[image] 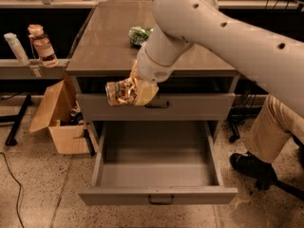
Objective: Pick orange can from middle drawer and place on counter
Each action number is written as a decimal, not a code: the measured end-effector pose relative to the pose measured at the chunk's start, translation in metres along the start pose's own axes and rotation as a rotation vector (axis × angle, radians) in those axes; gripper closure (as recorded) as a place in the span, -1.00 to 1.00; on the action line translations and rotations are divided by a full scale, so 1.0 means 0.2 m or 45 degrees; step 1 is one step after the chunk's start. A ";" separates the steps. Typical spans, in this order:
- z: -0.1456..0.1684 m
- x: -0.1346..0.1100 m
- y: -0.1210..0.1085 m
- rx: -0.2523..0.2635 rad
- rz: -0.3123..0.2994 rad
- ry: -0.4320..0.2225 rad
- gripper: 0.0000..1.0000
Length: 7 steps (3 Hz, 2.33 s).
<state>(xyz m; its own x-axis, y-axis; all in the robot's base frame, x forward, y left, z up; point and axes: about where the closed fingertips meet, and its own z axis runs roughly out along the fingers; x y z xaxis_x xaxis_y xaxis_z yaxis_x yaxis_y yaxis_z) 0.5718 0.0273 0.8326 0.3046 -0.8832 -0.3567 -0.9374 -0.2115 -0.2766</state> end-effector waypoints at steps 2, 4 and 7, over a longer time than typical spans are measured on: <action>-0.30 -0.23 -0.27 0.136 -0.153 0.099 1.00; -0.31 -0.23 -0.54 0.242 -0.212 0.124 1.00; 0.03 0.18 -0.69 0.254 -0.054 0.114 1.00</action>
Offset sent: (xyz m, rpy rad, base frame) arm 0.0534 0.0456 0.1386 -0.0936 -0.2718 0.0742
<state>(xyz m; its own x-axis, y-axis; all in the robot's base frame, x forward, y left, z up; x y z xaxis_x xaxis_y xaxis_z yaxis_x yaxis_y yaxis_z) 0.7143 0.0269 0.8517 0.3186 -0.9107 -0.2629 -0.8692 -0.1701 -0.4642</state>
